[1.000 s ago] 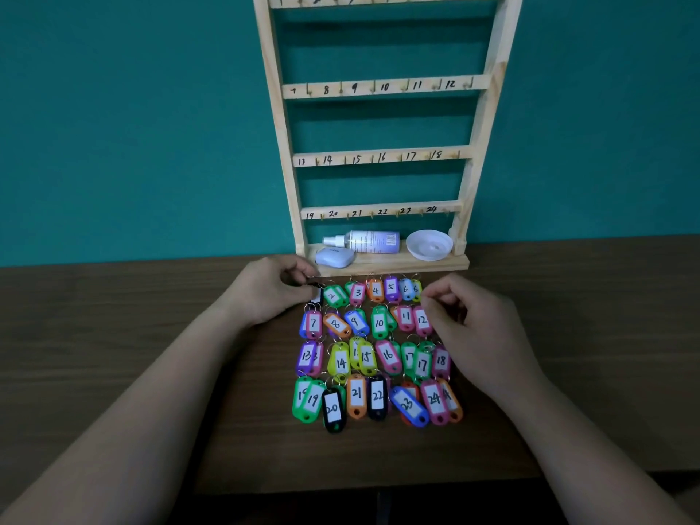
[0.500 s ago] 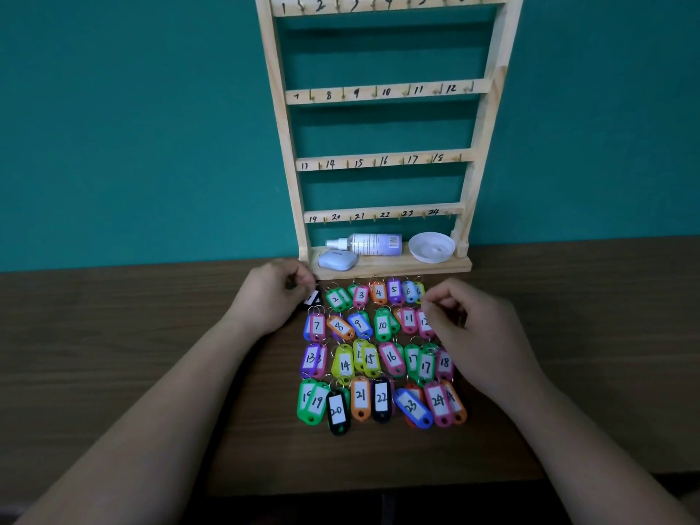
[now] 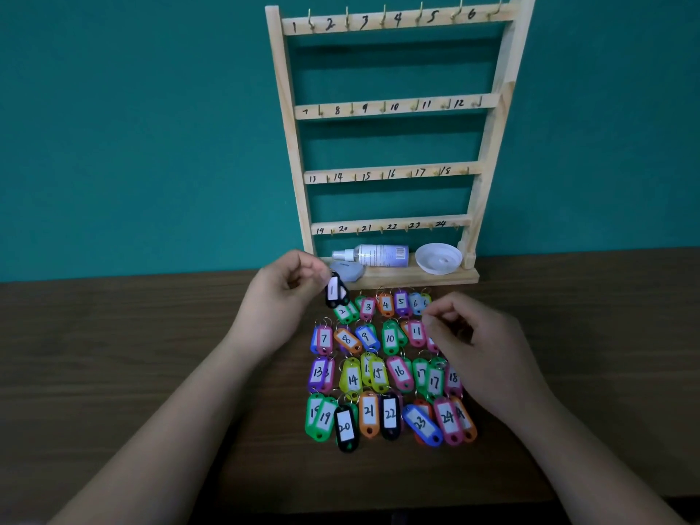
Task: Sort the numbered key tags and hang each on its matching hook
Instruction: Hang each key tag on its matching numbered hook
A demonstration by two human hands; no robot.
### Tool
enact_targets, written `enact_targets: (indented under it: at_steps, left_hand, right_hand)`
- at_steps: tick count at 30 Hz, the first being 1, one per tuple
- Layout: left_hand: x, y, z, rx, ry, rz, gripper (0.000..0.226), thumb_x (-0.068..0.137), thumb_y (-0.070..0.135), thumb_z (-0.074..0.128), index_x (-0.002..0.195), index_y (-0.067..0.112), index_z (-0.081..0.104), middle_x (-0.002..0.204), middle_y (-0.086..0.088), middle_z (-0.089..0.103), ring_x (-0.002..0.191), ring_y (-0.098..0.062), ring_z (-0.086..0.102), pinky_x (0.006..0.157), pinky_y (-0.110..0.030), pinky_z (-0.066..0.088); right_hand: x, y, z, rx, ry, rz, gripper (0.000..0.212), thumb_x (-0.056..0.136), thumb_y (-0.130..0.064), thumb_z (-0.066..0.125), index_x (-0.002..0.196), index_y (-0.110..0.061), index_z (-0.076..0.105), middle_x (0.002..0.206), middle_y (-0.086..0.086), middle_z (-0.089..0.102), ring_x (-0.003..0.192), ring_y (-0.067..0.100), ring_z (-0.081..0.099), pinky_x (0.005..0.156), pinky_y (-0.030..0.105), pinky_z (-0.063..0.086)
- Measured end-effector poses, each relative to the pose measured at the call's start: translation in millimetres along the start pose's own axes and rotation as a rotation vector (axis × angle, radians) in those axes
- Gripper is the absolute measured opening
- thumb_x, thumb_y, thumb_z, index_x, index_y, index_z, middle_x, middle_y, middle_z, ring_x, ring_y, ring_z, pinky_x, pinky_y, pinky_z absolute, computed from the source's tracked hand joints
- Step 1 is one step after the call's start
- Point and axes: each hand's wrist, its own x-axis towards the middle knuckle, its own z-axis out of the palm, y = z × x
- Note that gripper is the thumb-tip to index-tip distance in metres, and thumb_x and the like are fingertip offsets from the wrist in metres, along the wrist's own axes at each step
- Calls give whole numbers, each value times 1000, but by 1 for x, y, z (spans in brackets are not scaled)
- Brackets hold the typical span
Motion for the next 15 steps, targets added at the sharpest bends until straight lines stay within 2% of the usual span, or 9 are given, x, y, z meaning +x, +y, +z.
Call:
enact_targets:
  at_steps: [2, 4, 10, 12, 15]
  left_hand:
    - [-5, 10, 8, -35, -59, 15, 5, 101, 21, 70, 98, 19, 73, 94, -1, 77, 91, -19, 71, 83, -30, 55]
    - [-10, 17, 16, -28, -100, 42, 5, 101, 22, 70, 98, 20, 73, 94, 0, 76, 93, -24, 71, 85, -37, 57]
    - [-18, 25, 31, -9, -147, 91, 5, 100, 23, 73, 97, 26, 73, 92, 7, 75, 90, -15, 71, 81, -32, 58]
    - [-20, 27, 34, -11, -150, 90, 8, 100, 19, 73, 96, 26, 73, 90, 8, 75, 88, -14, 71, 80, -33, 57]
    - [-23, 31, 40, -36, -172, 58, 7, 99, 20, 74, 95, 25, 74, 89, 5, 75, 86, -23, 71, 82, -49, 59]
  right_hand:
    - [2, -8, 4, 78, -11, 18, 7, 101, -30, 70, 98, -35, 74, 93, -20, 73, 91, 1, 70, 76, 14, 52]
    - [4, -17, 11, 122, -28, 25, 5, 101, -38, 70, 101, -37, 75, 94, -21, 73, 93, 0, 70, 76, 12, 51]
    - [8, -26, 25, 149, -32, 57, 21, 93, -53, 75, 108, -39, 72, 101, -26, 70, 99, -4, 67, 79, 7, 48]
    - [8, -26, 26, 156, -24, 66, 23, 90, -53, 78, 108, -39, 72, 100, -25, 72, 97, -4, 69, 77, 11, 52]
    - [7, -27, 26, 181, -38, 77, 16, 91, -45, 81, 103, -38, 73, 94, -19, 75, 91, 0, 73, 78, 26, 60]
